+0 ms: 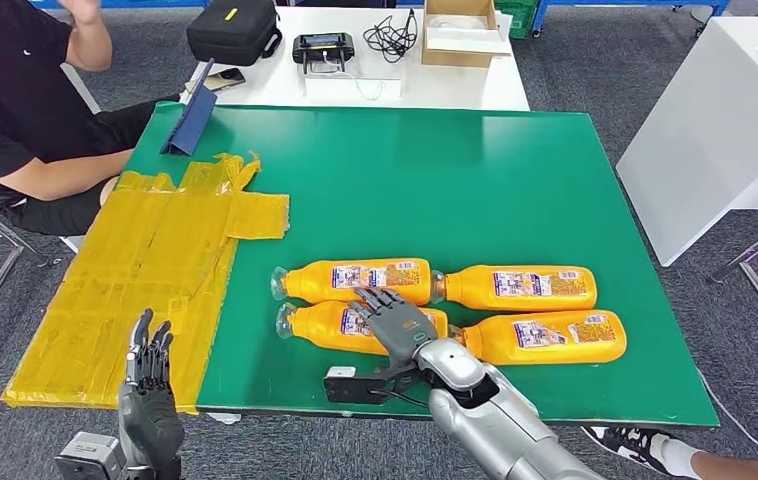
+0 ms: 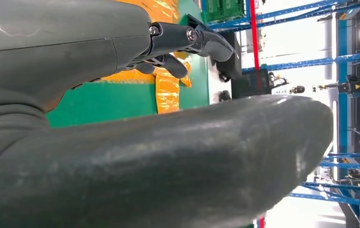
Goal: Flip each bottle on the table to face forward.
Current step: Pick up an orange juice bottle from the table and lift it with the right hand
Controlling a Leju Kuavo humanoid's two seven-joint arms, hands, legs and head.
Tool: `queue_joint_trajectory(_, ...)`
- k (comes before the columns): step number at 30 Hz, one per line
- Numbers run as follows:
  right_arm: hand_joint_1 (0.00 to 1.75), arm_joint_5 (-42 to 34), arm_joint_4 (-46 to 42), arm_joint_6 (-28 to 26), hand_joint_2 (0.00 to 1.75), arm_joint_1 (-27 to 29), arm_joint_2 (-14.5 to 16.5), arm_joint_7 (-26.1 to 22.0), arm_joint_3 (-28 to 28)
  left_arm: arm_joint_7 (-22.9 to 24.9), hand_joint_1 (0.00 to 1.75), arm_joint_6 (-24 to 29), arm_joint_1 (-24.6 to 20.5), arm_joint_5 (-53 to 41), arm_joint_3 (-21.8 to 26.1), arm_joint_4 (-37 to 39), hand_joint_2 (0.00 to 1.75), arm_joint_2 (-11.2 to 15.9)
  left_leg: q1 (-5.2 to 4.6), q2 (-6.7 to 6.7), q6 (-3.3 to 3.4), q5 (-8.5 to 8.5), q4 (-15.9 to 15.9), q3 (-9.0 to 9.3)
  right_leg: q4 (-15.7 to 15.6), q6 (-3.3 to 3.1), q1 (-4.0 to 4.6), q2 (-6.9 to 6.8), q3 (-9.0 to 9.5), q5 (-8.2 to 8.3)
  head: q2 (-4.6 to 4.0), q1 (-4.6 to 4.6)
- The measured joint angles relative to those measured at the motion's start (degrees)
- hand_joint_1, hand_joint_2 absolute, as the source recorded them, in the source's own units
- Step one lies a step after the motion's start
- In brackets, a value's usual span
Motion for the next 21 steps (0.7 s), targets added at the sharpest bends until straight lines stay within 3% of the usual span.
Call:
queue_joint_trajectory(9, 0.00, 0.7, 1.2, 2.4, 1.75, -0.1, -0.4, 1.7, 0.4, 0.0, 0.00, -0.1, 0.2, 0.0, 0.3, 0.0, 0.00, 0.0, 0.00, 0.00, 0.00, 0.00, 0.0, 0.17, 0.0, 0.00, 0.00, 0.00, 0.18, 0.00, 0.00, 0.01)
queue_joint_trajectory(10, 0.10, 1.3, 1.6, 3.3, 1.75, -0.3, -0.5, 2.4, 0.5, 0.0, 0.00, -0.1, 0.2, 0.0, 0.4, 0.0, 0.00, 0.0, -0.01, 0.01, 0.00, -0.01, 0.0, 0.22, 0.0, 0.00, 0.00, 0.01, 0.22, 0.00, 0.00, 0.01)
queue_joint_trajectory(13, 1.35, 4.0, 3.7, 6.5, 1.75, -1.2, -0.4, 5.0, 1.3, 0.0, 0.00, -0.2, 0.2, -0.1, 0.6, 0.0, 0.00, 0.0, -0.01, 0.05, 0.03, -0.07, 0.0, 0.49, 0.0, -0.01, 0.00, 0.03, 0.45, -0.02, 0.00, -0.01)
queue_joint_trajectory(14, 1.69, 4.8, 4.7, 7.2, 1.75, -1.5, -0.4, 5.8, 1.6, 0.0, 0.00, -0.2, 0.2, -0.1, 0.6, 0.0, 0.00, 0.0, -0.01, 0.05, 0.04, -0.09, 0.0, 0.59, 0.0, -0.01, 0.01, 0.04, 0.54, -0.03, 0.00, -0.02)
queue_joint_trajectory(21, 1.75, 5.8, 9.5, 8.6, 1.75, -3.1, -0.5, 5.6, 2.4, 0.0, 0.00, -0.4, 0.2, -0.4, 0.8, 0.3, 0.00, -0.3, -0.13, -0.03, 0.13, -0.16, 0.0, 1.12, -0.1, 0.16, 0.02, 0.00, 1.03, -0.18, 0.00, -0.01)
